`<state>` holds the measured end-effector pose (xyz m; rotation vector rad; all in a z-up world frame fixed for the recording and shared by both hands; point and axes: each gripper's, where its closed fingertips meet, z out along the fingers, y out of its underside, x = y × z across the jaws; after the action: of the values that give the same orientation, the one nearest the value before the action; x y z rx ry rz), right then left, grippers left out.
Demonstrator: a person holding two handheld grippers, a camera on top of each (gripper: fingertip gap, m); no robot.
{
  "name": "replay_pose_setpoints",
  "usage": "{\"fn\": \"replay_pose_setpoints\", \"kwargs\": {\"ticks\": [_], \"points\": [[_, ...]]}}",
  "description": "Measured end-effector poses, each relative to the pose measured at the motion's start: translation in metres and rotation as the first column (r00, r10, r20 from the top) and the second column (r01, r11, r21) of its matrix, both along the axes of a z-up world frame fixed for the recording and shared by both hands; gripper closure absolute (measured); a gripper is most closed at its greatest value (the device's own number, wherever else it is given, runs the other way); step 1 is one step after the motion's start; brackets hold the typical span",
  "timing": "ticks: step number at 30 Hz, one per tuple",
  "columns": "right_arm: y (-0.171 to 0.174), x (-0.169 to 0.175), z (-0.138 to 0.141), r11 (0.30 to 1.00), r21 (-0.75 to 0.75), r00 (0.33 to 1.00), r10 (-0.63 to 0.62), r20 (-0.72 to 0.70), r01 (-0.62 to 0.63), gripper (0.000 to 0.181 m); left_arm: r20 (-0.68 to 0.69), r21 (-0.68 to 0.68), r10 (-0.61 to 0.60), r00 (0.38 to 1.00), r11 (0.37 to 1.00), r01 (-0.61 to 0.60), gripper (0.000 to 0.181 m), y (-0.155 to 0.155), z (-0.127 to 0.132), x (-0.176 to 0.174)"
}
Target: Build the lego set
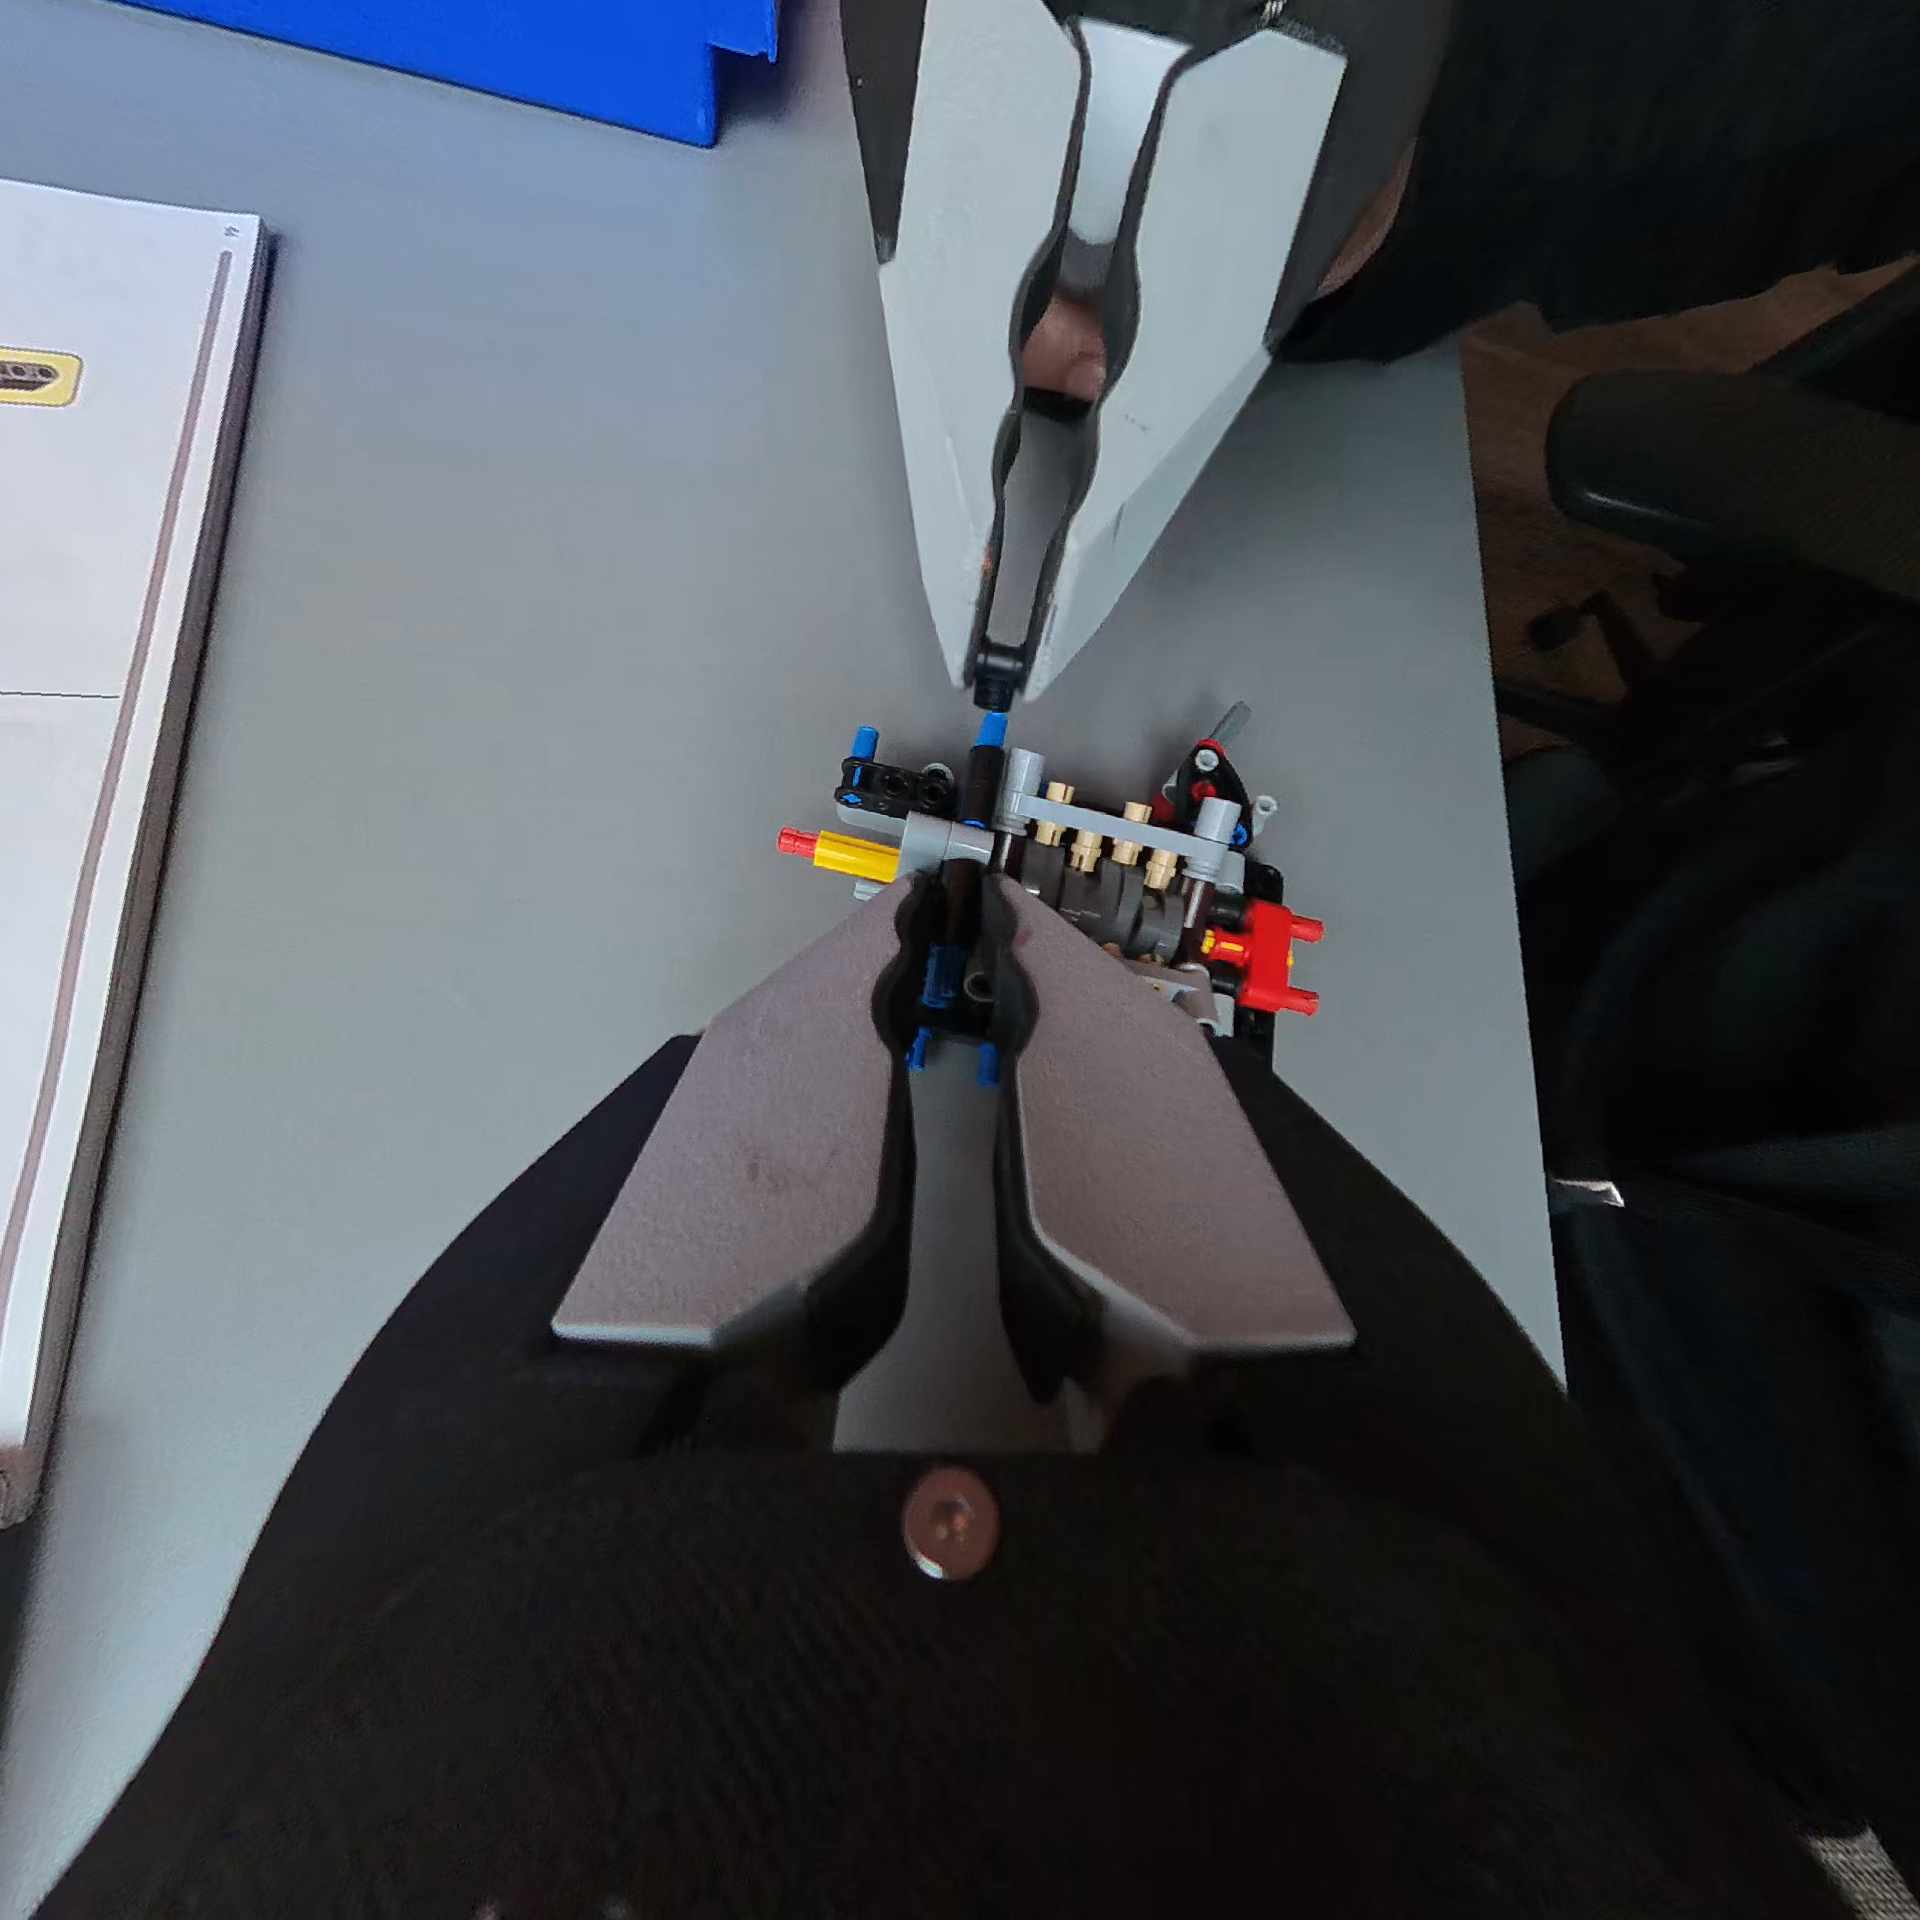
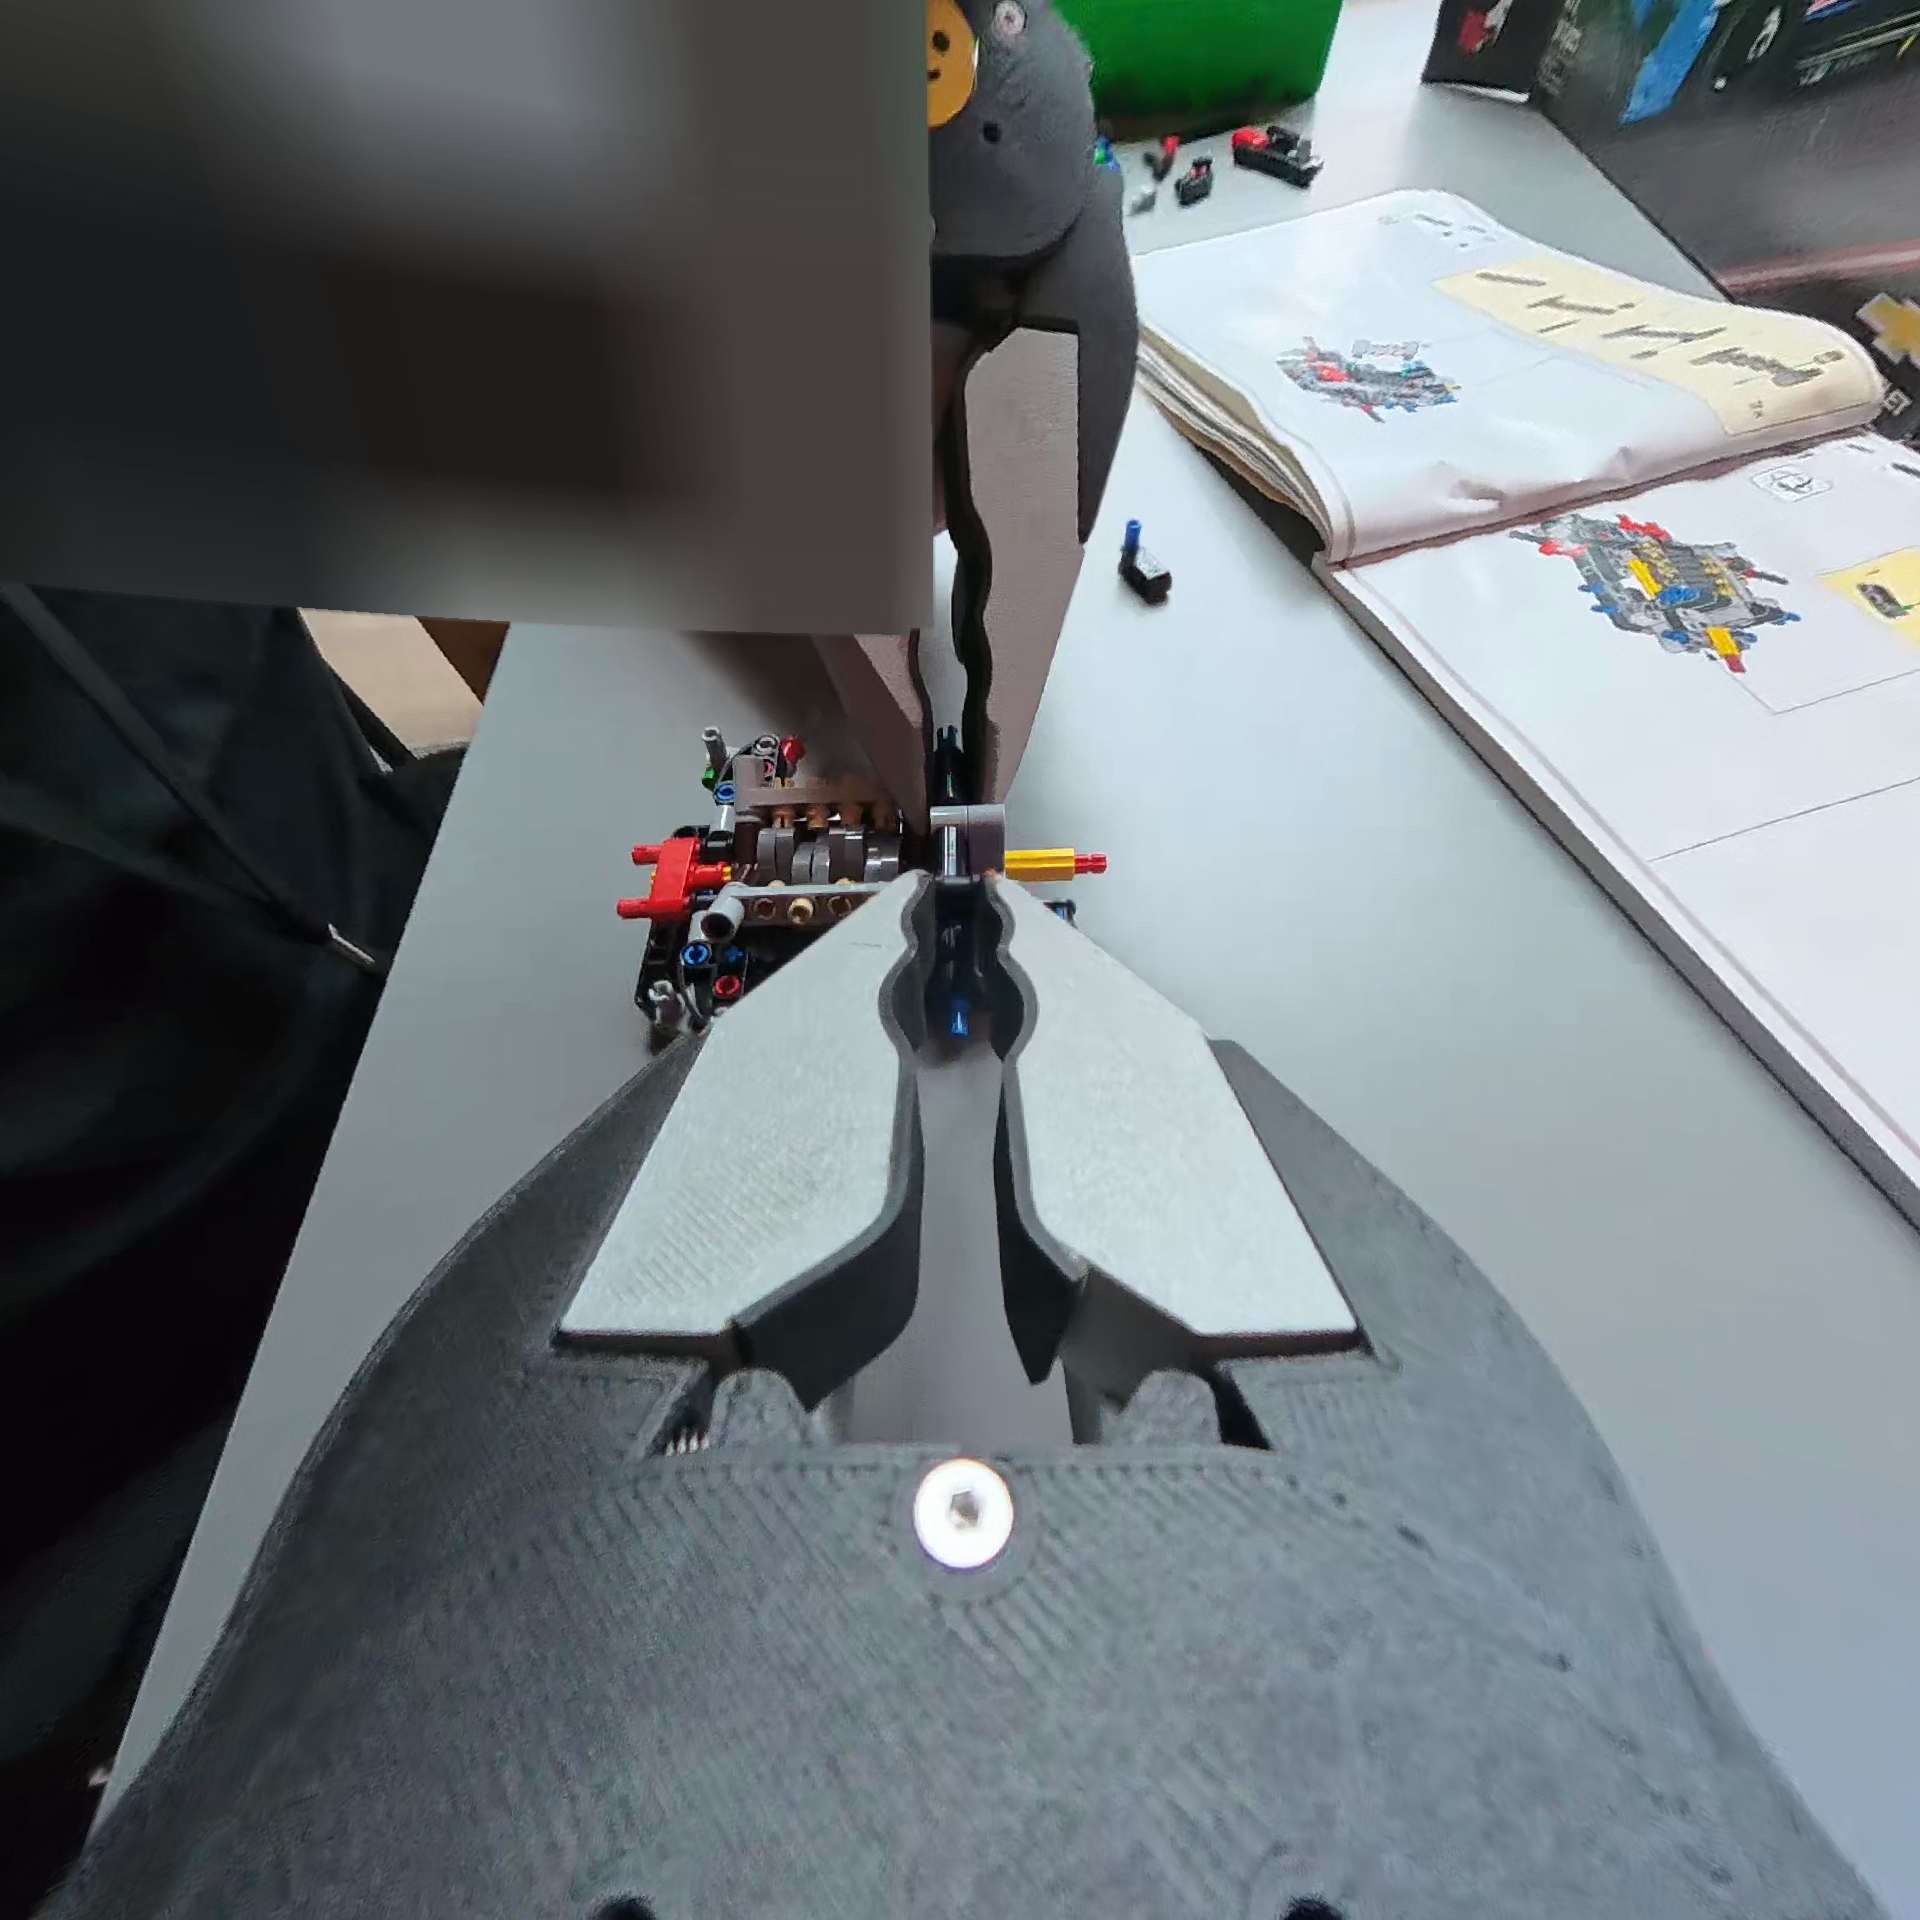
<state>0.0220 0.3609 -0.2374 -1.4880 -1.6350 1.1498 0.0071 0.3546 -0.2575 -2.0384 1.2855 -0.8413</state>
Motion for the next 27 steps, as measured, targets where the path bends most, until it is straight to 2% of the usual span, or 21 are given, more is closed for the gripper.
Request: {"fn": "replay_pose_setpoints", "kwargs": {"ticks": [1, 4, 7, 12, 16, 20, 24, 26, 27], "points": [[0.0, 0.0, 0.0, 1.0, -0.005, 1.0, -0.001, 0.003, 0.001, 0.177, 0.001, -0.001, 0.002, 1.0, 1.0, -0.002, 0.175, 0.0, 0.0, 0.0], [-0.004, 0.0, -0.008, 1.0, 0.001, 0.998, 0.024, 0.053, -0.024, 0.177, 0.005, -0.002, 0.005, 1.0, 1.0, -0.005, 0.175, 0.001, 0.0, -0.001], [-0.003, 0.001, -0.002, 1.0, -0.01, 1.0, 0.001, 0.03, -0.001, 0.177, 0.021, -0.038, 0.003, 1.0, 0.999, -0.002, 0.174, -0.001, 0.0, 0.0], [0.004, 0.003, 0.035, 0.982, -0.184, 0.979, -0.073, -0.19, 0.038, 0.177, 0.052, -0.08, 0.014, 0.999, 0.997, -0.01, 0.158, 0.0, 0.006, -0.001], [0.002, 0.003, 0.061, 0.967, -0.254, 0.935, -0.107, -0.337, 0.019, 0.177, 0.127, -0.038, 0.032, 0.991, 0.999, -0.027, 0.152, 0.006, 0.03, -0.002], [-0.009, -0.006, 0.077, 0.969, -0.248, 0.908, -0.086, -0.41, -0.02, 0.177, 0.305, -0.038, -0.021, 0.952, 0.999, 0.034, 0.154, -0.007, 0.068, 0.017], [-0.015, -0.012, 0.085, 0.973, -0.227, 0.899, -0.065, -0.434, -0.039, 0.177, 0.306, -0.021, -0.034, 0.951, 0.999, 0.042, 0.161, -0.01, 0.069, 0.026], [-0.015, -0.013, 0.084, 0.977, -0.21, 0.9, -0.069, -0.43, -0.026, 0.177, 0.342, 0.009, -0.054, 0.938, 0.998, 0.054, 0.176, -0.013, 0.076, 0.028], [-0.014, -0.012, 0.085, 0.979, -0.201, 0.898, -0.071, -0.434, -0.019, 0.177, 0.351, 0.029, -0.052, 0.935, 0.999, 0.045, 0.177, -0.012, 0.078, 0.028]]}}
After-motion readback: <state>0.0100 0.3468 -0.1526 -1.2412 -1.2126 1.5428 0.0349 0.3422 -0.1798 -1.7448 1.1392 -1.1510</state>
